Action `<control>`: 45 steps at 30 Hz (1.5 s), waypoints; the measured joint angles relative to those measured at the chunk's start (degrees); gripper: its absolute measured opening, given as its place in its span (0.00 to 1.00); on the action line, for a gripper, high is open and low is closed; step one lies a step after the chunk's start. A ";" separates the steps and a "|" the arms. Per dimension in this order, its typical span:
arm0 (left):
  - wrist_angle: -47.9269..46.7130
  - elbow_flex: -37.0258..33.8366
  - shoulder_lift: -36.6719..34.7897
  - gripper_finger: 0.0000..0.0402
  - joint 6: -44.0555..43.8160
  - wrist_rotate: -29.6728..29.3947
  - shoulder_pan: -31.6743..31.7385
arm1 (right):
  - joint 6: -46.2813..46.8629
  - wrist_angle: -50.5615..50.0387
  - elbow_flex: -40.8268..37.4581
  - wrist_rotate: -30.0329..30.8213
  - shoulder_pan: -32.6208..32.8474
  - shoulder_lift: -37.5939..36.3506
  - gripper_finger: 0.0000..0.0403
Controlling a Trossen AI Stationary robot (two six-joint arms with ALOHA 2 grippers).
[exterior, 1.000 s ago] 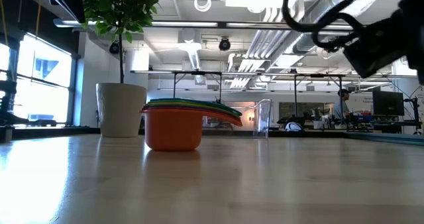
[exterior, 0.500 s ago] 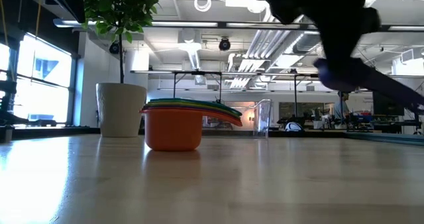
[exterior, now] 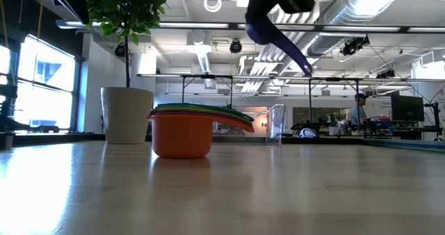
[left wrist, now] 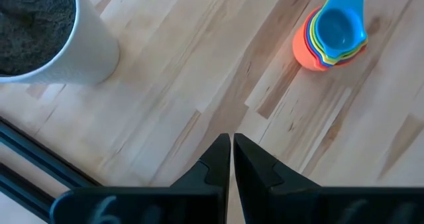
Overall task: Nest measuring cups in basket
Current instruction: Stack the dark blue measuring cup on top of the light blue measuring cup
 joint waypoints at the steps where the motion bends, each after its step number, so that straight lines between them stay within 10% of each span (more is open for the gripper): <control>1: -0.01 0.00 -0.01 0.02 0.17 0.00 0.00 | -0.51 -0.79 1.67 0.73 -0.51 0.34 0.00; 22: -0.04 0.00 0.01 0.02 1.78 -0.02 0.01 | -8.20 -11.18 32.46 -0.91 -3.16 24.02 0.00; 45: 0.00 0.00 0.01 0.02 2.60 -0.04 -0.01 | -16.54 -8.10 31.24 -5.28 -1.39 31.92 0.00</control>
